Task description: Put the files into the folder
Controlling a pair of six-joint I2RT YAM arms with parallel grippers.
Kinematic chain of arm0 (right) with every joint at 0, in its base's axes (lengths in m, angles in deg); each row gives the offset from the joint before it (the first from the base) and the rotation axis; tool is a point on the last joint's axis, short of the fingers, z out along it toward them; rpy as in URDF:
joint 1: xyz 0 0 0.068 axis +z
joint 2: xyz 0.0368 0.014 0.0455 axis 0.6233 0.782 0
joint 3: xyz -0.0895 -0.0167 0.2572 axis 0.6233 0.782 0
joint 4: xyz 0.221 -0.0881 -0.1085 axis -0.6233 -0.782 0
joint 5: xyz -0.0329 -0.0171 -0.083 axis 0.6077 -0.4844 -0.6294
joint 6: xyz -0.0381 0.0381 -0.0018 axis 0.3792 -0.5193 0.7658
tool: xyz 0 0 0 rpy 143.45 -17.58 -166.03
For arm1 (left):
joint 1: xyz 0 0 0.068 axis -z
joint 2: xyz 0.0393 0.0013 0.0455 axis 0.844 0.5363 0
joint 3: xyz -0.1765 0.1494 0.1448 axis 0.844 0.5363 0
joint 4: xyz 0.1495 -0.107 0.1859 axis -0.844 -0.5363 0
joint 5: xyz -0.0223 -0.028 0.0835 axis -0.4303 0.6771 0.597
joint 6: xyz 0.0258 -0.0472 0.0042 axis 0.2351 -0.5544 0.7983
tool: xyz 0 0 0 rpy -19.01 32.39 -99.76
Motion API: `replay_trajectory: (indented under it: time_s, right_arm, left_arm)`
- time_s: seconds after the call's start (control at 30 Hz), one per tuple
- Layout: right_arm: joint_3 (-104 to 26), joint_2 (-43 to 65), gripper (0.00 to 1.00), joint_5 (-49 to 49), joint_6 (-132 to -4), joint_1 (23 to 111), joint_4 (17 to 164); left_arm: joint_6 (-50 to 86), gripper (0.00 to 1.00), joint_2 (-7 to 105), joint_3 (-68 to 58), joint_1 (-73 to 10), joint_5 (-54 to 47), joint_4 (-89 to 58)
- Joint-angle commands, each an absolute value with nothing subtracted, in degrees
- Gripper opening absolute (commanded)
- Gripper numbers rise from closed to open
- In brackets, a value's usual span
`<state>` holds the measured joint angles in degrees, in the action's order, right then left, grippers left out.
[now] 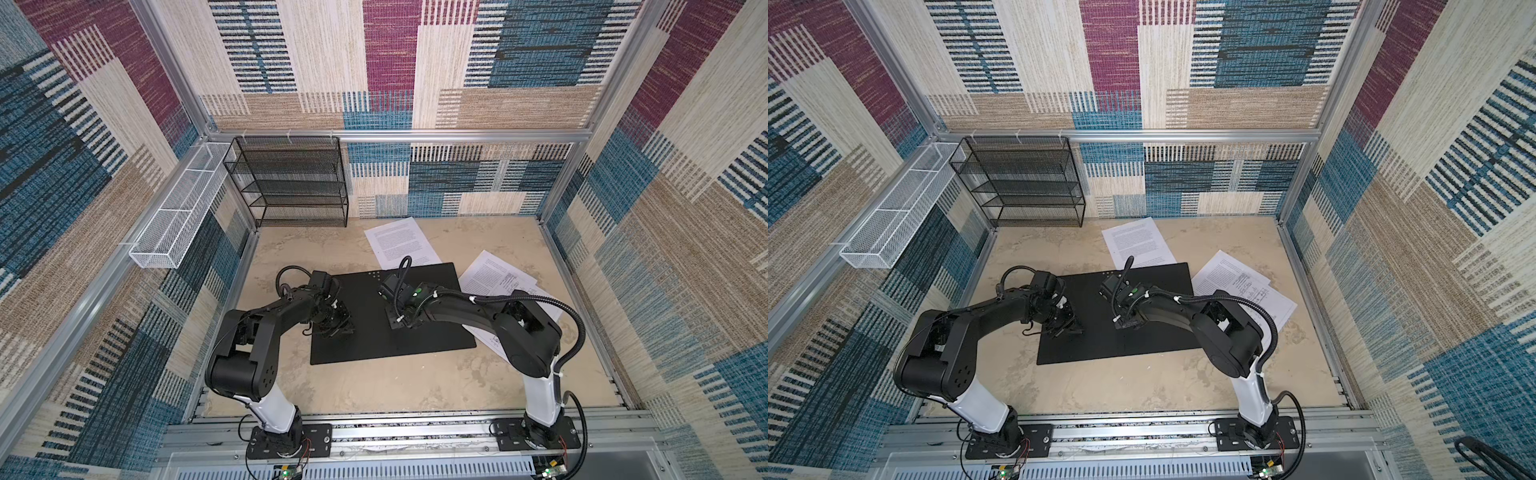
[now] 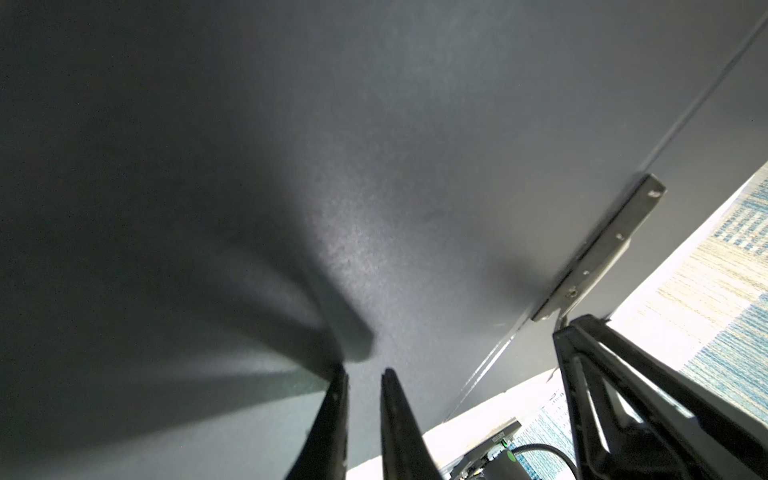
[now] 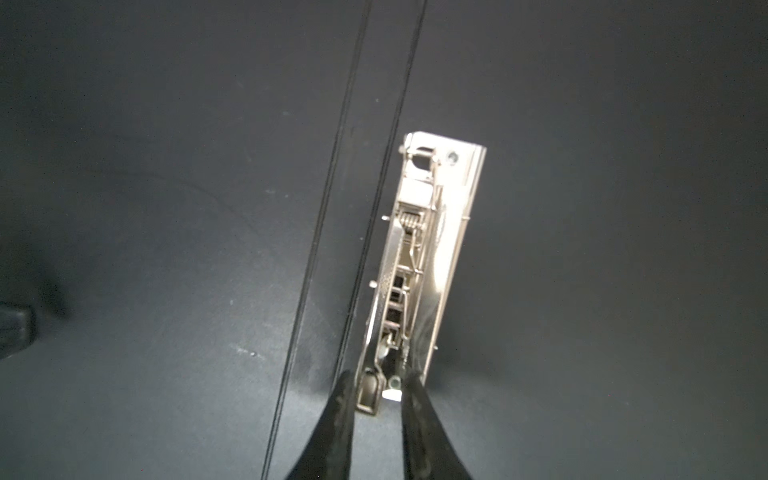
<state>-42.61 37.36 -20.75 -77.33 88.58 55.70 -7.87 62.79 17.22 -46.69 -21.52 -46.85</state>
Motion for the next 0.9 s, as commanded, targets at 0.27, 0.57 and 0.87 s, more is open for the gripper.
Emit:
replay_trajectory:
  time_s: [0.27, 0.57, 0.87]
  right_arm:
    - [-42.01, 37.82, 0.15, -19.97, -76.96, 88.35, 56.56]
    - [-39.81, 37.56, 0.11, -20.3, -76.94, 88.22, 56.63]
    - [-38.12, 35.87, 0.12, -19.68, -76.39, 88.22, 56.26]
  left_arm:
    - [-7.43, 0.16, 64.03, 18.03, -47.42, -10.51, -52.88]
    - [-7.45, 0.16, 64.11, 18.02, -48.07, -10.25, -52.98]
    - [-7.62, 0.15, 63.88, 18.29, -49.04, -9.63, -53.51]
